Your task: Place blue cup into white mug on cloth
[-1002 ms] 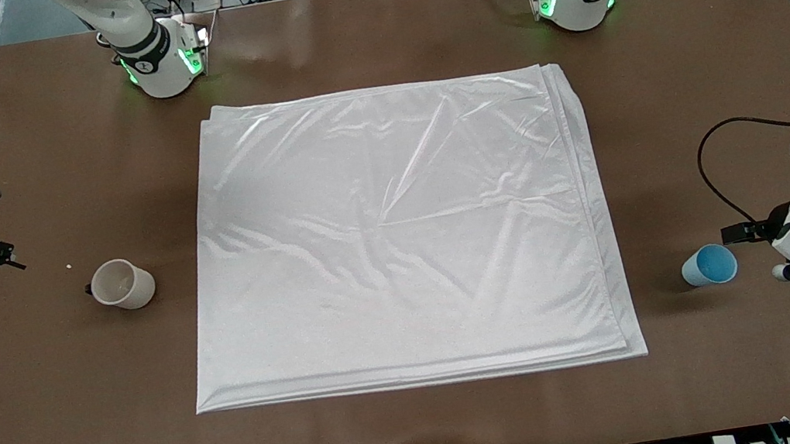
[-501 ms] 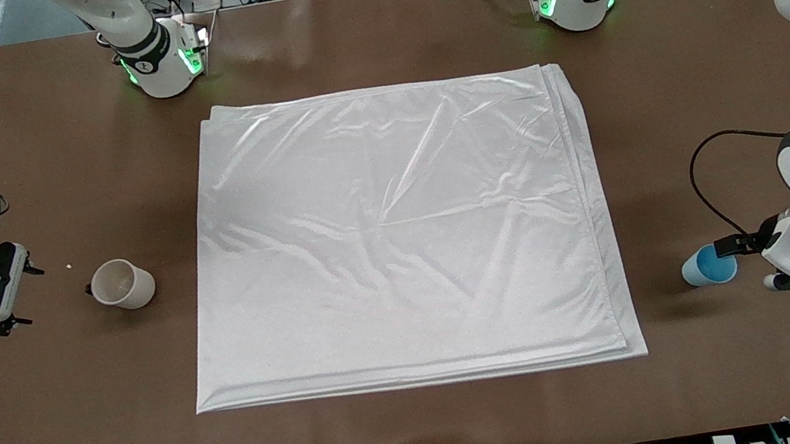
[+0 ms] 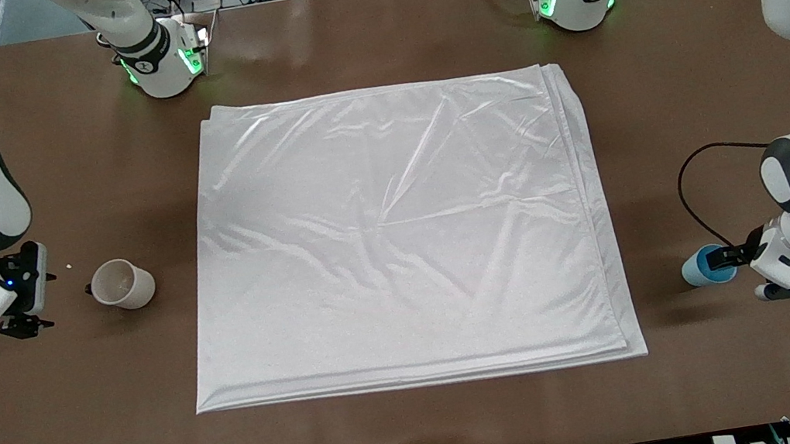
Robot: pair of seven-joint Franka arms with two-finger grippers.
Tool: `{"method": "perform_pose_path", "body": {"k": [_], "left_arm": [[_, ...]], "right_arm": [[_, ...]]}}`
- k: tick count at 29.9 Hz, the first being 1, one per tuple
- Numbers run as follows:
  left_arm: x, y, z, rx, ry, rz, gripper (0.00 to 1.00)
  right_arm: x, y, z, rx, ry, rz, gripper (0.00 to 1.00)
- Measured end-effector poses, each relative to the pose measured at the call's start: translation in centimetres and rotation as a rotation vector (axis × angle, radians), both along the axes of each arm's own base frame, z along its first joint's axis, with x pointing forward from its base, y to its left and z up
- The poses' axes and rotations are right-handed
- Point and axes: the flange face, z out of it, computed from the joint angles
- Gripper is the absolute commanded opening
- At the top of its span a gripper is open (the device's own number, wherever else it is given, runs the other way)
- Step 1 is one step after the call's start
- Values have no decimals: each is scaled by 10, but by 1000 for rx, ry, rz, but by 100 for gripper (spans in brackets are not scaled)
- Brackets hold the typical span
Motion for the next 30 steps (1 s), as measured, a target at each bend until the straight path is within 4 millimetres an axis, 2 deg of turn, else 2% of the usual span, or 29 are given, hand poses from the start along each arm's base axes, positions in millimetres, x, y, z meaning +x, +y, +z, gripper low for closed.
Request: {"method": "perform_pose_path", "body": {"k": [8,17,19,22,24,26,30], "left_arm": [[3,-22,-2,-1,-3,65,0],[3,-21,-1,0,-6,69,0],[4,-21,0,1,-8,69,0],[6,-20,3,1,-15,70,0],[8,-20,8,2,-23,71,0],[10,-20,14,3,-35,71,0],[11,-19,33,5,-45,75,0]], "right_arm": [[-18,5,-32,-11,-36,8,100],[-31,11,-52,-15,-57,18,100],[-32,12,-55,-15,-59,20,96],[-33,12,-60,-17,-65,22,85],[-35,13,-65,-18,-72,23,82],[-37,14,-70,-20,-81,25,69],[-41,15,-79,-21,-84,26,30]]}}
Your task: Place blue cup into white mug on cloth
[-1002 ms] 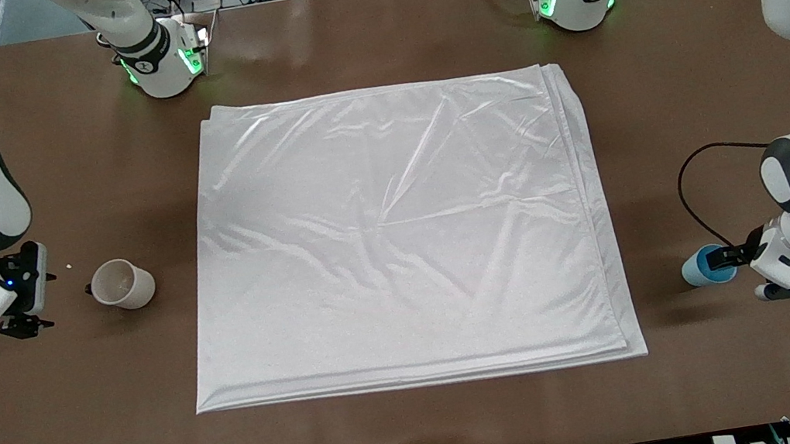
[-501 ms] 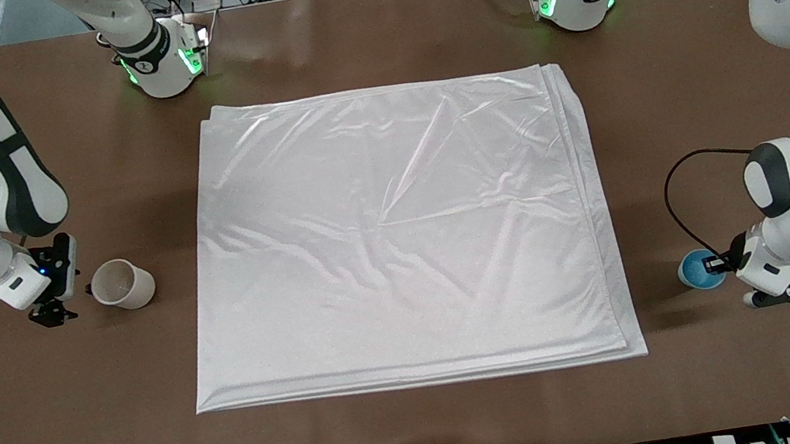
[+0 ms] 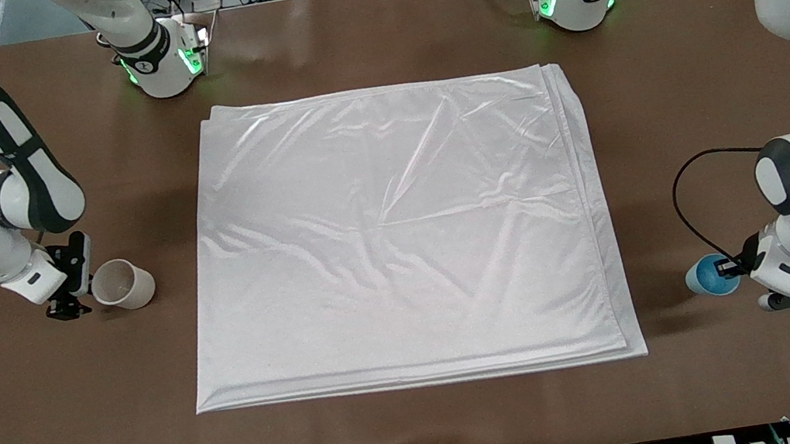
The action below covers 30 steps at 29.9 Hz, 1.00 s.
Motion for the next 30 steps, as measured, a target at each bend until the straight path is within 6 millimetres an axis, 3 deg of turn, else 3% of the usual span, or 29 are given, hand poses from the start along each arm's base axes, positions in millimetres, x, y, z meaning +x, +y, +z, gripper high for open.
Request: {"method": "perform_pose_path", "body": {"k": [2,5,11,21,30], "left_arm": [[-1,0,10,1,2,2,0],[-2,-1,22,2,5,5,0],[-5,-14,35,-3,28,53,0],[-6,-79,37,-9,41,123,0],[-8,-126,39,-11,36,185,0]], "right_arm": [[-1,0,-2,0,0,1,13],[0,1,-2,0,-2,4,0],[1,3,-1,-1,-6,9,0],[9,6,9,-6,-37,17,0],[24,53,47,25,-60,39,0]]}}
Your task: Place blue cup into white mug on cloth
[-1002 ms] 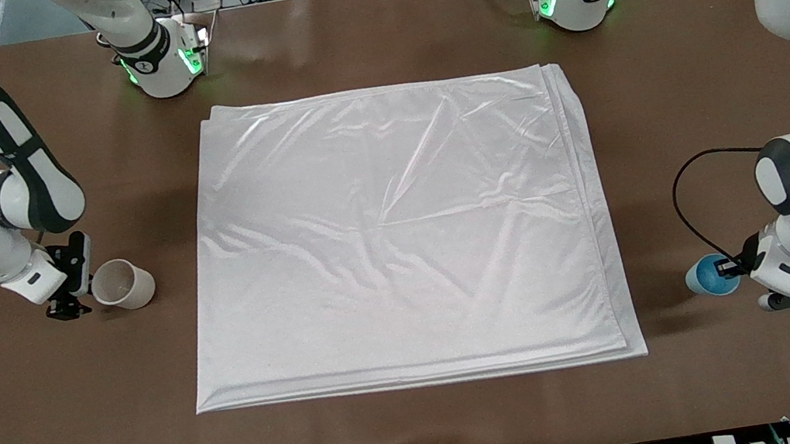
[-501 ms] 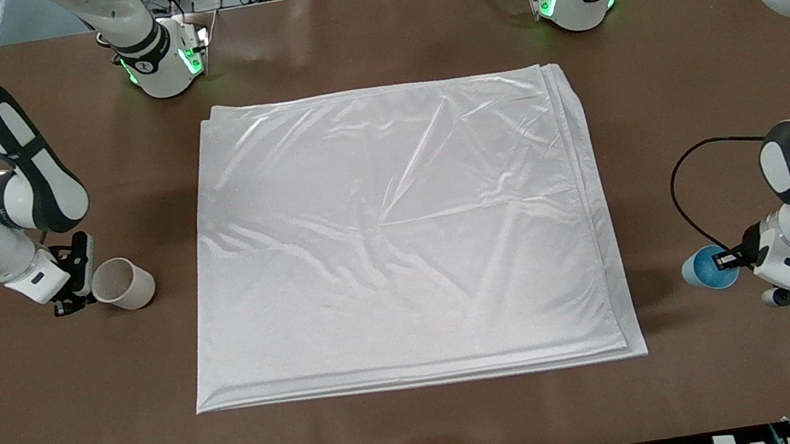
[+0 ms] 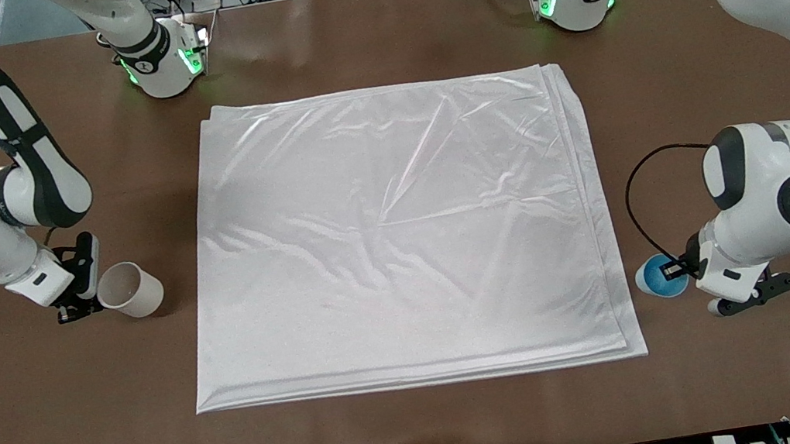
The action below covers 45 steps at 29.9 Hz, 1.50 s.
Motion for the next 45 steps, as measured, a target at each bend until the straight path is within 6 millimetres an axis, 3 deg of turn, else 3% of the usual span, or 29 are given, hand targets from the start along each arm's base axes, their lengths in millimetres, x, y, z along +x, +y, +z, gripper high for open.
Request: {"method": "perform_pose_path", "body": {"k": [15,25,35,45], "left_arm": [[-8,-59,3,-1,-5,58,0],[-24,-127,5,-9,8,138,0],[-42,-199,30,-51,-13,231,0],[-70,-264,35,-58,-15,264,0]], "right_arm": [[15,131,56,64,40,-35,0],[13,217,71,80,43,-61,0],[-7,310,62,20,29,-95,0],[2,373,20,30,64,-85,0]]}}
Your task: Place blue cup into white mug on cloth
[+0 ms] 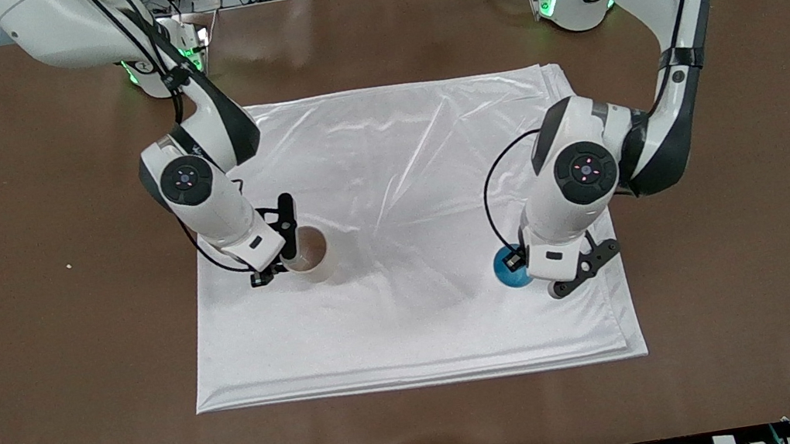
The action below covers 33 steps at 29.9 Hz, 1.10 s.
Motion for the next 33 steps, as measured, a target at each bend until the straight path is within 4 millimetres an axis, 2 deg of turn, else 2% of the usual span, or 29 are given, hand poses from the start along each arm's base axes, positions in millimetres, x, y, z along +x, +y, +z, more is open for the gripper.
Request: {"method": "perform_pose_path", "body": {"k": [6,12,17,24,29,30,31,32,33], "left_arm": [[-14,-31,8,-8,-13,3,0],[-21,-47,16,-19,-23,7,0],[-27,-59,24,-31,-29,17,0],[-39,-77,28,-36,-31,22,0],[-44,-87,31,-42,-36,26,0],[-45,-89,33,-44,-39,25,0],[-45,-91,35,-47,-42,24,0],[-46,-94,37,-49,-45,22,0],[-47,-96,38,-51,-47,20,0]], "right_arm": [[-9,41,-19,7,16,-25,0],[-16,72,-31,15,22,-19,0],[-22,90,-42,1,20,-25,0],[-32,105,-59,-44,1,-34,1],[-37,114,-61,-50,-4,-35,16],[-37,115,-61,-50,-4,-35,25],[-37,115,-61,-50,-4,-35,40],[-37,116,-61,-50,-5,-35,62],[-36,116,-61,-49,-6,-35,68]]}}
